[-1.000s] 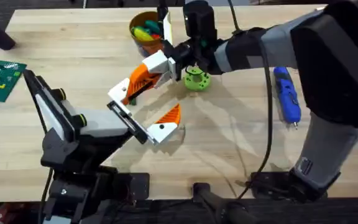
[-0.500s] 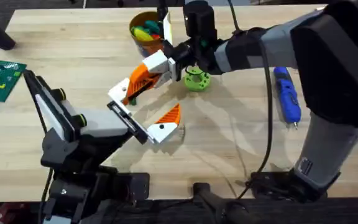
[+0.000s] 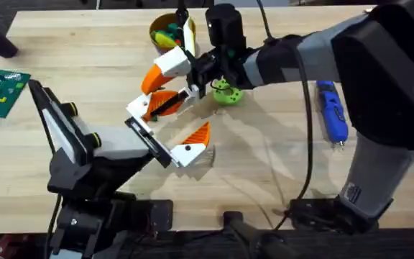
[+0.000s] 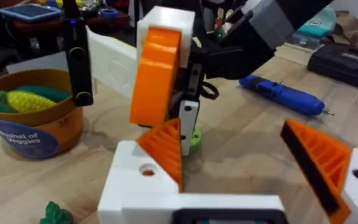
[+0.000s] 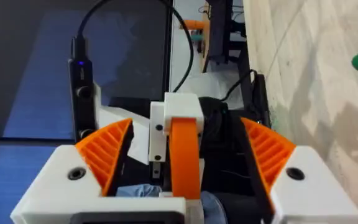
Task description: Pick up the gripper from the table and insert it into the empty holder that is missing its gripper. Then pick up a screw, insert it into the mounting hole, and use the screwdriver to tighten it. Finally, clean up the table by picking up the vegetable and placing it into the bucket.
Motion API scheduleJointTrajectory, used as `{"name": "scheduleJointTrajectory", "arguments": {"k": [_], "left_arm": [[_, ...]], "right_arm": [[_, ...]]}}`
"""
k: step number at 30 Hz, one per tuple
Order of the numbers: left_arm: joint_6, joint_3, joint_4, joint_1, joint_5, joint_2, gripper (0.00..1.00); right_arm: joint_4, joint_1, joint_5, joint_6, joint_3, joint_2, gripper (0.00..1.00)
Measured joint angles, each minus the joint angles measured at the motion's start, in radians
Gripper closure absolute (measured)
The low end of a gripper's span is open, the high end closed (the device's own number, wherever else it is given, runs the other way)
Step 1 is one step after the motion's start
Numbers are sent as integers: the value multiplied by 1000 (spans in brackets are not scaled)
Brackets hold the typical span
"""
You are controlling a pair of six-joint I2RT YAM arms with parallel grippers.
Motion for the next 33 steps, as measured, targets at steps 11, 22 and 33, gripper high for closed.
{"name": "scheduleJointTrajectory", "arguments": {"k": [11, 22, 33], "left_arm": [[0, 0, 0, 0, 0, 0, 14], [0, 0, 0, 0, 0, 0, 14], [0, 0, 0, 0, 0, 0, 14]], "right_arm": [[-526, -51, 83, -272, 13, -131, 7], [-756, -172, 196, -633, 13, -370, 6], [-1001, -214, 354, -858, 15, -408, 8]]}}
